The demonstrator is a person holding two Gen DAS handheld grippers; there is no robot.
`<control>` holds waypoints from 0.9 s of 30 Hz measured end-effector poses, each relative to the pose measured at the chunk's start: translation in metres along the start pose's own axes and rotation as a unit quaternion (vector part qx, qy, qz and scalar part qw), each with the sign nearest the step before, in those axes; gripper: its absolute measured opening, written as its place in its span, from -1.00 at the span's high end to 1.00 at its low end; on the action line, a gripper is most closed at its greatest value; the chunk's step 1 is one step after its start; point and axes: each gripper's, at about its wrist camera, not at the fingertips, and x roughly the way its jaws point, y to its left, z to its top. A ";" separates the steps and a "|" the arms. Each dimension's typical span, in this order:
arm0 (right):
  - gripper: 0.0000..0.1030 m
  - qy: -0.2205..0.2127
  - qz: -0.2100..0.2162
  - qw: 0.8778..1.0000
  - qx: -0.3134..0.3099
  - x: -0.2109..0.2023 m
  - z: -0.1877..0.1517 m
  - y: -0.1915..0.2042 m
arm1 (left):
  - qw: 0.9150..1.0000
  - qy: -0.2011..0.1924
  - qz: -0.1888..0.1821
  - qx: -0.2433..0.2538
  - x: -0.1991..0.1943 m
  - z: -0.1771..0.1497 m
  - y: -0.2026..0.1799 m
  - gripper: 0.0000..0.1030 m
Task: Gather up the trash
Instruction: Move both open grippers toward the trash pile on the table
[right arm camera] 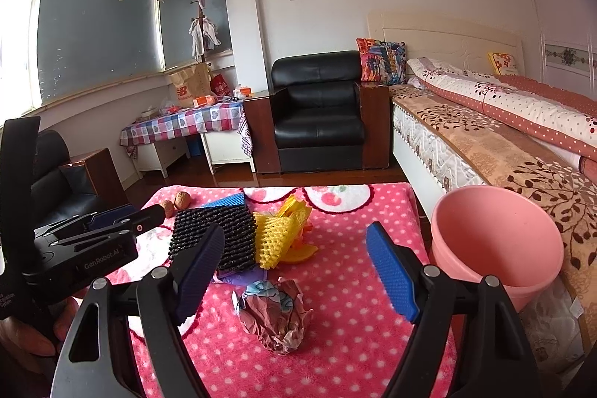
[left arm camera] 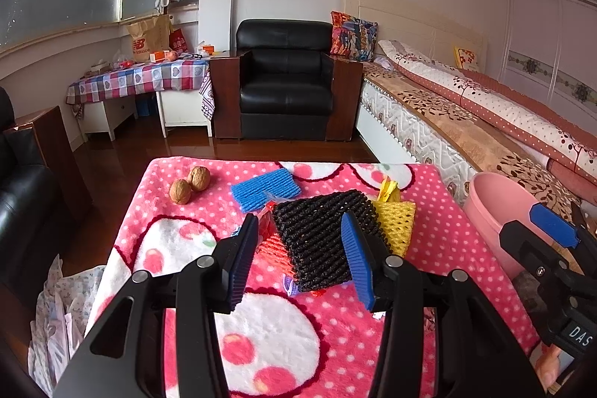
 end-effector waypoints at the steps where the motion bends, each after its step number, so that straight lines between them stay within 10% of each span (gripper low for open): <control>1: -0.50 0.001 -0.001 1.000 0.000 0.000 0.000 0.000 | 1.000 0.003 -0.003 -0.003 0.000 0.000 0.002 0.09; 27: -0.31 0.053 0.050 0.997 -0.019 0.000 -0.014 -0.011 | 0.999 0.015 -0.043 -0.010 -0.009 -0.017 0.008 0.09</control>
